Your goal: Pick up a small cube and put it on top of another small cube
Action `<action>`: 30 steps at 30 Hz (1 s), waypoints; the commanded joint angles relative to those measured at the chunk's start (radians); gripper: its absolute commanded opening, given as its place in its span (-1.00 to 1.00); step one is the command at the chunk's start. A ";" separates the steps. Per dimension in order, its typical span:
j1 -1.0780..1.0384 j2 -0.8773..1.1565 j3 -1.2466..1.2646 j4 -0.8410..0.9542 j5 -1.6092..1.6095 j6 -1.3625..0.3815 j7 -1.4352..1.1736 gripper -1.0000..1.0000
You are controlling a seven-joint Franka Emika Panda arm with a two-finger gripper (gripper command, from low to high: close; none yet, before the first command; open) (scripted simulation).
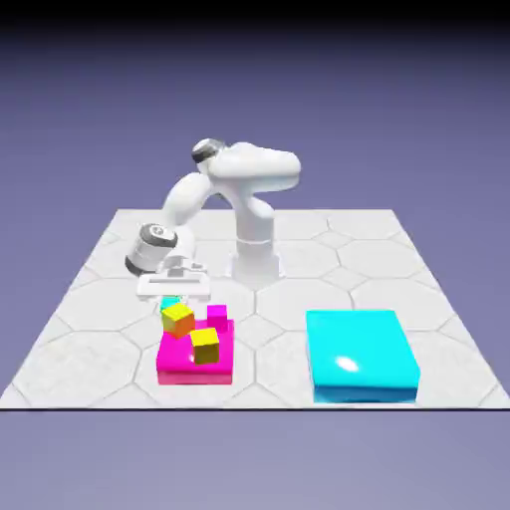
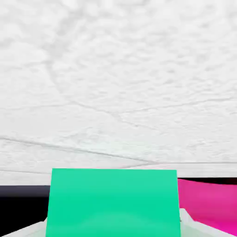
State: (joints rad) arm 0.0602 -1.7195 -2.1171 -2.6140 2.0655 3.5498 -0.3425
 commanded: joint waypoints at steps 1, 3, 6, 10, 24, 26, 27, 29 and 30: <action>-0.036 -0.004 0.010 -0.011 0.011 0.033 -0.010 -1.00; -0.051 0.061 0.054 0.009 -0.024 -0.029 0.024 -1.00; -0.064 0.169 0.122 0.047 -0.086 -0.143 0.084 -1.00; -0.081 0.314 0.214 0.096 -0.168 -0.295 0.165 -1.00; -0.142 0.822 0.534 0.270 -0.456 -0.827 0.445 -1.00; -0.150 0.894 0.580 0.295 -0.497 -0.903 0.485 -1.00; -0.155 0.931 0.602 0.307 -0.518 -0.941 0.505 -1.00; -0.163 1.003 0.648 0.332 -0.559 -1.017 0.545 -1.00; -0.167 1.039 0.671 0.344 -0.580 -1.055 0.565 -1.00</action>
State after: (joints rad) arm -0.1072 -0.6804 -1.4461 -2.2697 1.4875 2.4942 0.2216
